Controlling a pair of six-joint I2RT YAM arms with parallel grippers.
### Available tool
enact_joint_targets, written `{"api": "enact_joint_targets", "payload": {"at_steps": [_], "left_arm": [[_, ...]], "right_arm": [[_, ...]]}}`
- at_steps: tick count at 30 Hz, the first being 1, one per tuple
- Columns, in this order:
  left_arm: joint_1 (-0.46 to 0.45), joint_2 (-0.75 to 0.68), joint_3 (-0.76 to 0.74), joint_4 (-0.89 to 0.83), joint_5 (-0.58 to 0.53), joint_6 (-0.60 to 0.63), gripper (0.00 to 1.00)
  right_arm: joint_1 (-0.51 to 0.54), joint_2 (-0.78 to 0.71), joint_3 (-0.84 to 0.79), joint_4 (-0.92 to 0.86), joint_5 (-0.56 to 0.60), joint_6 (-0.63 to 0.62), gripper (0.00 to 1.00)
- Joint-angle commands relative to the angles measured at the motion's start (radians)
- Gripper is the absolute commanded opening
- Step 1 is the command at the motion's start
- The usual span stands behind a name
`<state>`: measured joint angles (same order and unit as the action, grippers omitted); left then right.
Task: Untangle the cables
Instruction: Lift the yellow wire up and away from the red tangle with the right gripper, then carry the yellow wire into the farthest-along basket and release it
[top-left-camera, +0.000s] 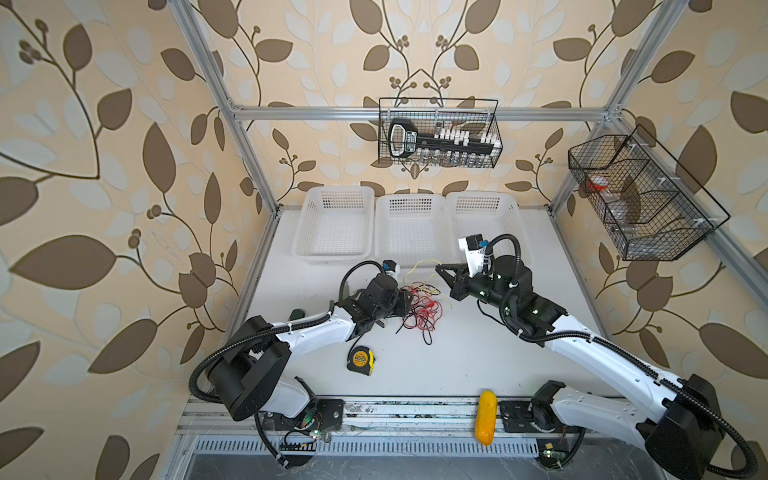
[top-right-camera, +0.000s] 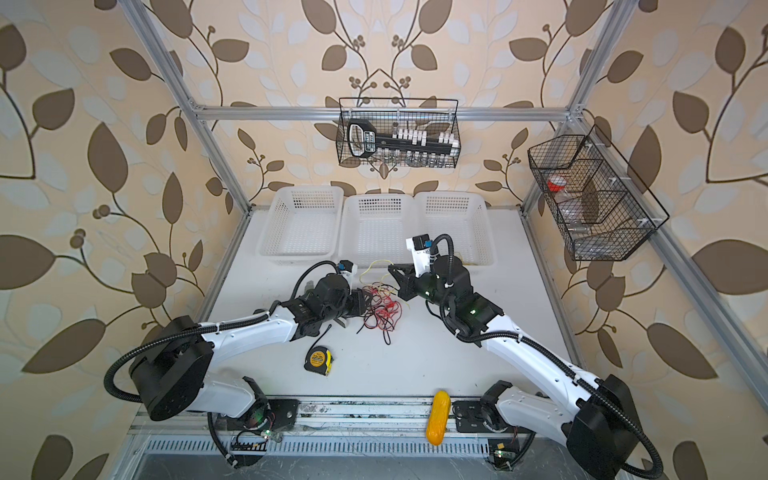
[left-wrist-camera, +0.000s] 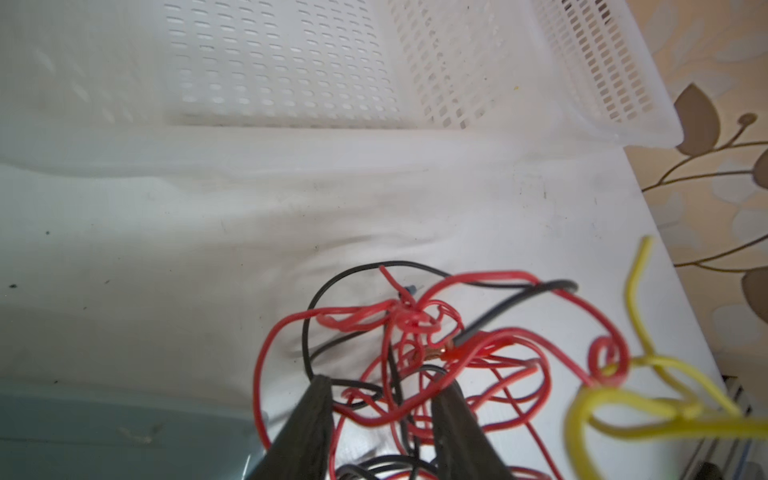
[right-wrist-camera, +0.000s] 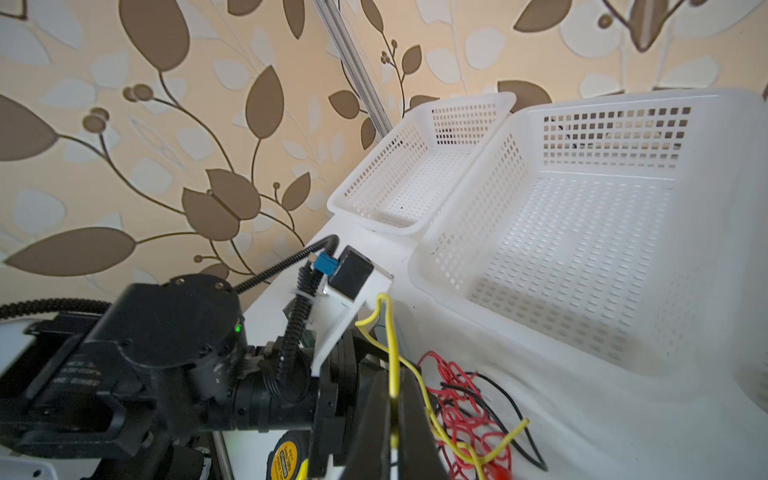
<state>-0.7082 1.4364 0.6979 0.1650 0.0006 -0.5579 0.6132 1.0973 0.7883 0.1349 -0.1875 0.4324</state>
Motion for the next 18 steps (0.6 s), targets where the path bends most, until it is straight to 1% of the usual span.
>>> {"api": "enact_joint_targets", "payload": {"at_steps": [1, 4, 7, 12, 13, 15, 18], "left_arm": [[-0.011, 0.03, 0.02, 0.052, -0.01, -0.028, 0.0], [-0.011, 0.038, 0.015, 0.056, -0.015, -0.038, 0.0], [-0.011, 0.031, 0.017, 0.025, -0.049, -0.046, 0.0], [-0.011, 0.02, 0.034, -0.074, -0.125, -0.064, 0.0], [-0.011, 0.02, 0.036, -0.086, -0.135, -0.07, 0.0], [-0.011, 0.02, 0.037, -0.109, -0.15, -0.082, 0.0], [-0.011, 0.021, 0.036, -0.133, -0.173, -0.098, 0.0]], "right_arm": [[0.008, -0.026, -0.011, 0.08, 0.011, 0.05, 0.0], [0.009, -0.04, -0.017, 0.084, 0.025, 0.073, 0.0], [0.008, -0.085, -0.031, 0.075, 0.085, 0.089, 0.0], [-0.002, -0.188, -0.025, -0.059, 0.325, 0.089, 0.0], [-0.011, -0.207, -0.027, -0.082, 0.356, 0.089, 0.0], [-0.053, -0.248, -0.039, -0.128, 0.4, 0.103, 0.0], [-0.141, -0.307, -0.067, -0.172, 0.403, 0.133, 0.0]]}}
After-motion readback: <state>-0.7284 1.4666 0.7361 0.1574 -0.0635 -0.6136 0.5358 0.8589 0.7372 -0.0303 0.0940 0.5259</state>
